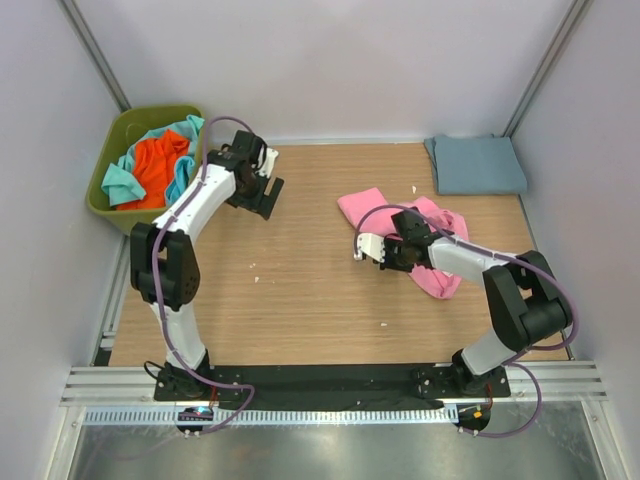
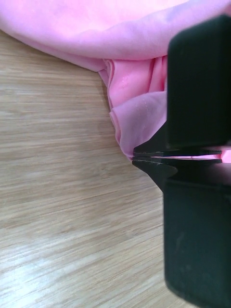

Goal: Fold and stack the t-shirts
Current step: Flatten the tshirt out

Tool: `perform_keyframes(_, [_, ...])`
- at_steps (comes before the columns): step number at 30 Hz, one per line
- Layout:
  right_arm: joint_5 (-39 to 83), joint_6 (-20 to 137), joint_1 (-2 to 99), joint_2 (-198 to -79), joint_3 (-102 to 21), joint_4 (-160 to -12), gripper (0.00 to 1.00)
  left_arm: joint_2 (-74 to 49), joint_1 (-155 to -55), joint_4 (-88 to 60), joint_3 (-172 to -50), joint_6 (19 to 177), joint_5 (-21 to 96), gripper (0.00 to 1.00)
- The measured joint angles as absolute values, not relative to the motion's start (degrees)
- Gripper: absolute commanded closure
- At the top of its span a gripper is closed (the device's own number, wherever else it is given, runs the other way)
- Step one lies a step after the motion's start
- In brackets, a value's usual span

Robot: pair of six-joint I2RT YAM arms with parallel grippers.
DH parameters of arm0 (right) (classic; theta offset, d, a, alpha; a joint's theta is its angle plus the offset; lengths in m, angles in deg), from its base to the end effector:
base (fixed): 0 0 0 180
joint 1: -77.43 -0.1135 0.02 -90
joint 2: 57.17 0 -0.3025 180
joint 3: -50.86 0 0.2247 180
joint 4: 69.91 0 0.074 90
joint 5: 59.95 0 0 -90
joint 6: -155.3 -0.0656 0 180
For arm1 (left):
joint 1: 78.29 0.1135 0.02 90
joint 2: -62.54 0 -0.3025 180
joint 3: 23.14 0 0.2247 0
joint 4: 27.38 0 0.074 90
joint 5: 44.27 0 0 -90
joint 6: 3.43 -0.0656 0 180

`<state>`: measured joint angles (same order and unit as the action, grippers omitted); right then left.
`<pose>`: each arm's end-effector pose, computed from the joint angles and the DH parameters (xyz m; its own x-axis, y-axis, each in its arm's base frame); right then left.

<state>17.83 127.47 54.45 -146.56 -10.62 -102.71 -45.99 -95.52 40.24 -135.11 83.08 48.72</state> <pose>0.2550 0.1232 0.1903 0.0469 -0.9189 -0.3917 -0.9327 0.1001 -0.3465 0.3842 -0.1156 0.2882 -0.8415 0.3246 -0.4319 0.3259 0.9425 0.0734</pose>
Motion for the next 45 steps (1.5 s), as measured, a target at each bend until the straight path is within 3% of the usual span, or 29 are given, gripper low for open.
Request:
perform_keyframes(8, [21.0,124.5,54.7,-141.4,-22.8,-109.5,0.99,-46.9,-95.9,40.5,-136.1,83.0,47.4,0.16])
perform_keyframes(16, [26.6,121.7,54.8,-132.2,-39.1,-110.7,0.98,-55.7,-97.1,40.6,-148.6,82.0,42.2,0.2])
perform_keyframes(21, [30.9,120.0,54.8,-131.2,-39.5,-111.9,0.98,-61.1,-98.8,39.8,-152.4,81.4,37.0,0.2])
perform_keyframes(26, [34.7,118.3,54.8,-131.1,-39.5,-113.5,0.98,-71.7,-99.9,38.1,-165.0,82.3,29.8,0.22])
perform_keyframes(37, [39.9,116.3,55.8,-130.8,-43.8,-114.2,0.99,-81.5,-103.0,34.9,-167.0,88.5,12.0,0.18])
perform_keyframes(45, [40.4,114.8,55.8,-130.7,-43.8,-114.8,0.98,-85.7,-106.7,30.8,-172.2,91.0,7.3,0.19])
